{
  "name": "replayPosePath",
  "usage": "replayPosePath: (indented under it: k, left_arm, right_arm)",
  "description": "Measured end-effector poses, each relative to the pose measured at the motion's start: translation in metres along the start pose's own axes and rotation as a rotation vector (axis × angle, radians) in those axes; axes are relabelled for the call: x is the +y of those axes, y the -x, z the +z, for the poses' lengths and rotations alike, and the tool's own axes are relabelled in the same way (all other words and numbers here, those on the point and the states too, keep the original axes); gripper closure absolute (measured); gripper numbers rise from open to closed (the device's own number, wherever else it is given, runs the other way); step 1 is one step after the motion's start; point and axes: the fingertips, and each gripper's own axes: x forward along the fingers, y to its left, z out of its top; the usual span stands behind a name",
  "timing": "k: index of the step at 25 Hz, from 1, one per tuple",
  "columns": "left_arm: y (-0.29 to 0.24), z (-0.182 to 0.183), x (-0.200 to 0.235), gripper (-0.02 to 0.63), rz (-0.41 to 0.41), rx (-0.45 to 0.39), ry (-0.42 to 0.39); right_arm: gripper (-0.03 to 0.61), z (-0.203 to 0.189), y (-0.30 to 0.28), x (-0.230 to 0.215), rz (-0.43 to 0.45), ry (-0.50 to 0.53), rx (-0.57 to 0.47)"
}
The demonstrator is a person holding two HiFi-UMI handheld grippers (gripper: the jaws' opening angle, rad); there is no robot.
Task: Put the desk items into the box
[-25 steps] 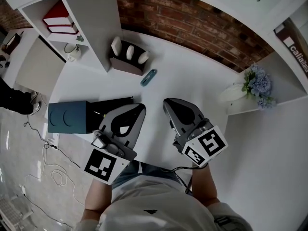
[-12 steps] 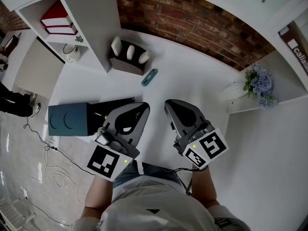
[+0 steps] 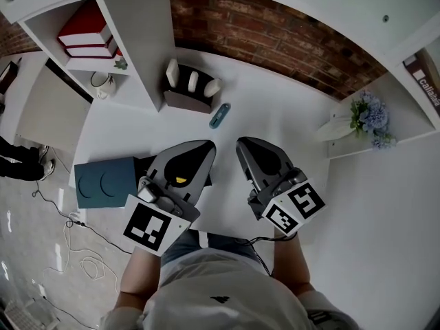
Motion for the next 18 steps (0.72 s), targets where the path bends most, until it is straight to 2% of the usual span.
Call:
replayPosePath:
  k: [11,18]
  left_arm:
    - [0.031,0.008,0.054,0.601,-0.037,-0.007,-0.04]
    - [0.045,0.005,0.088,0.601,-0.067,-0.006,-0.034]
  right_arm:
    - [0.569,0.002,-0.063,0.024,-0.047,0.021,0.021]
    - [0.568,-0.008,-0.104,0.02,-0.122,0.015,0.058]
